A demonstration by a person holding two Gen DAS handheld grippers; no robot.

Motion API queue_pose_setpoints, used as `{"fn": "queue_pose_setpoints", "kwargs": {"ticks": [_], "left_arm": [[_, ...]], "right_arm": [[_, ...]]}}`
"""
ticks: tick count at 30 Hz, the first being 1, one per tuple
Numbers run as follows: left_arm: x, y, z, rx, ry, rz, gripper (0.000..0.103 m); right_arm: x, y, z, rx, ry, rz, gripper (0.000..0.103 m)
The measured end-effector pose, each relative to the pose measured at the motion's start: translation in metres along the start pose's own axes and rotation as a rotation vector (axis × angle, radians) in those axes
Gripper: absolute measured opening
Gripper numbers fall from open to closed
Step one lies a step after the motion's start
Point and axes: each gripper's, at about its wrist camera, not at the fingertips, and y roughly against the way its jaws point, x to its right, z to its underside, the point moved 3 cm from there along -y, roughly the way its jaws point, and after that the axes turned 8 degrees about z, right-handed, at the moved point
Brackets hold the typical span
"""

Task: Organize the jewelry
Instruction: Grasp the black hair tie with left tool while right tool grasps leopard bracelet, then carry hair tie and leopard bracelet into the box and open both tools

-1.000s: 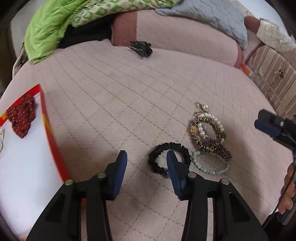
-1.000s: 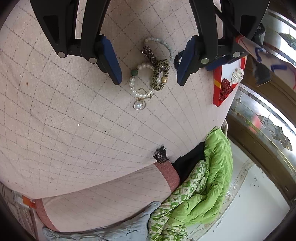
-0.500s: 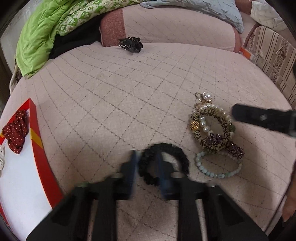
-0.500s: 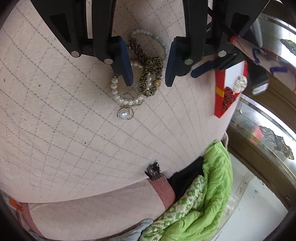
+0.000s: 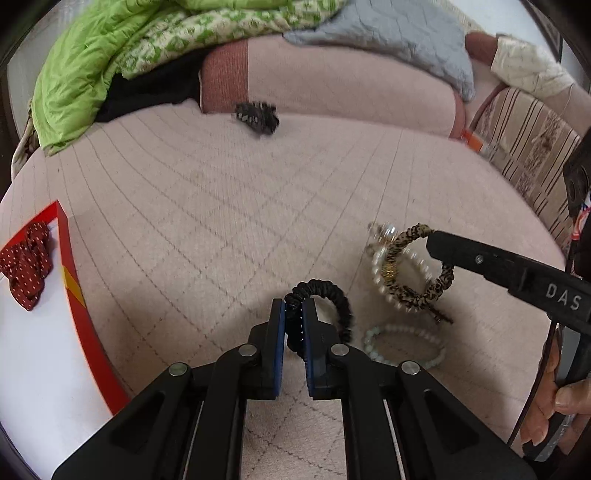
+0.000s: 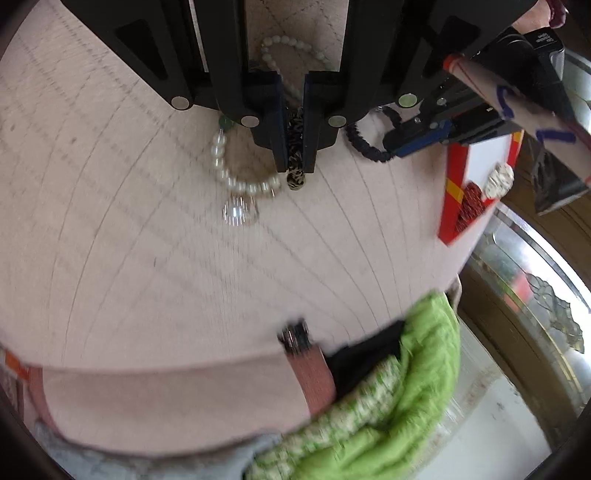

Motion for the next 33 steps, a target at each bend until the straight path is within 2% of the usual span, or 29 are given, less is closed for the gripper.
{"fn": "queue_pose_setpoints", "kwargs": {"ticks": [7, 12, 16, 33], "left_arm": [[-0.004, 0.021, -0.010, 0.090, 0.018, 0.000, 0.009], [-0.002, 0.030, -0.013, 0.121, 0.010, 0.005, 0.009], [-0.002, 0.033, -0.014, 0.130, -0.002, -0.004, 0.009], [-0.011, 0.047, -0.014, 0.158, 0.010, -0.033, 0.009]], "right_arm": [[-0.008, 0.024, -0.008, 0.090, -0.012, -0.080, 0.008], [-0.011, 0.032, -0.009, 0.119, -0.025, -0.110, 0.008], [-0.011, 0.040, -0.011, 0.142, -0.047, -0.172, 0.008], [-0.015, 0.034, -0.009, 0.120, -0.055, -0.175, 0.008]]}}
